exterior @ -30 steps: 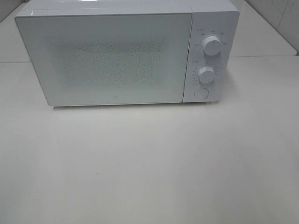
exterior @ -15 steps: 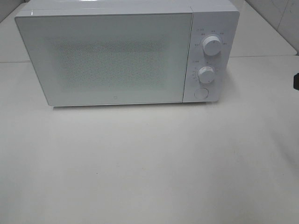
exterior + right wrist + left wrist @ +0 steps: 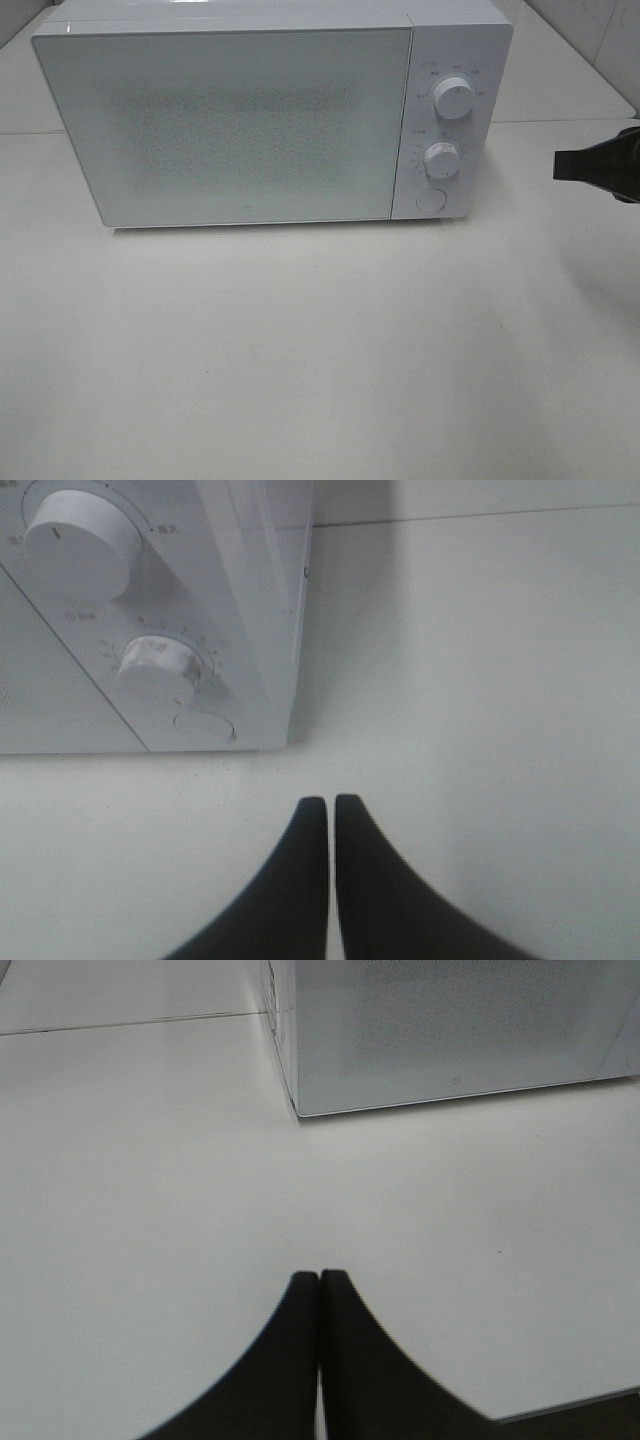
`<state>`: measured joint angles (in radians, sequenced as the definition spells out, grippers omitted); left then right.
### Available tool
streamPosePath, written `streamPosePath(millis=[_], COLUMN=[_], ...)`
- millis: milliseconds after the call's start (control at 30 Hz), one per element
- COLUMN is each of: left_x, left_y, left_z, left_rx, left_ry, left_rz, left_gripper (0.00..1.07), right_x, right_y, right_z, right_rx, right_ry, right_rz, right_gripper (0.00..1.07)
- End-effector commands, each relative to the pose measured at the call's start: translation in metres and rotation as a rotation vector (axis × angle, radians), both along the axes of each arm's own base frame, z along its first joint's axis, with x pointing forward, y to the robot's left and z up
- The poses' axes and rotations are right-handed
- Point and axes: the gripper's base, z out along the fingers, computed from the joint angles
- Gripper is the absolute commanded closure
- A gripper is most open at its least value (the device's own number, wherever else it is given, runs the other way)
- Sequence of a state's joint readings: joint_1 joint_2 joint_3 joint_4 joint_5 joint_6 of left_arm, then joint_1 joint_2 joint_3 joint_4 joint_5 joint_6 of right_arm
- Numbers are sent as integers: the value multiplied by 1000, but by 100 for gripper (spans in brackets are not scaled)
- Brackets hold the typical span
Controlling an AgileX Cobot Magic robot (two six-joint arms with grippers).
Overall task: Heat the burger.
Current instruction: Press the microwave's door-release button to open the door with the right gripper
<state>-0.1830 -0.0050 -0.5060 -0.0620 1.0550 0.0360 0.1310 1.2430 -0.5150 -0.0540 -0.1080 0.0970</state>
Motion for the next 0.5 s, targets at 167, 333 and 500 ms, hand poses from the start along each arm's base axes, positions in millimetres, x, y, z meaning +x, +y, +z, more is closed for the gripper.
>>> streamPosePath(millis=[167,333,500], left_x=[-2,-2,-2], left_y=[0,0,0], left_z=[0,0,0], left_rx=[-12,-12,-12], left_ry=[-30,-30,-30], left_rz=[-2,-2,-2], left_gripper=[106,106,106], right_x=[24,35,40], right_y=[4,10,13], right_z=[-20,-37,-51], right_rx=[4,-14,44], right_ry=[-81,-104,-68], right_rz=[19,77,76], right_gripper=[107,107,107])
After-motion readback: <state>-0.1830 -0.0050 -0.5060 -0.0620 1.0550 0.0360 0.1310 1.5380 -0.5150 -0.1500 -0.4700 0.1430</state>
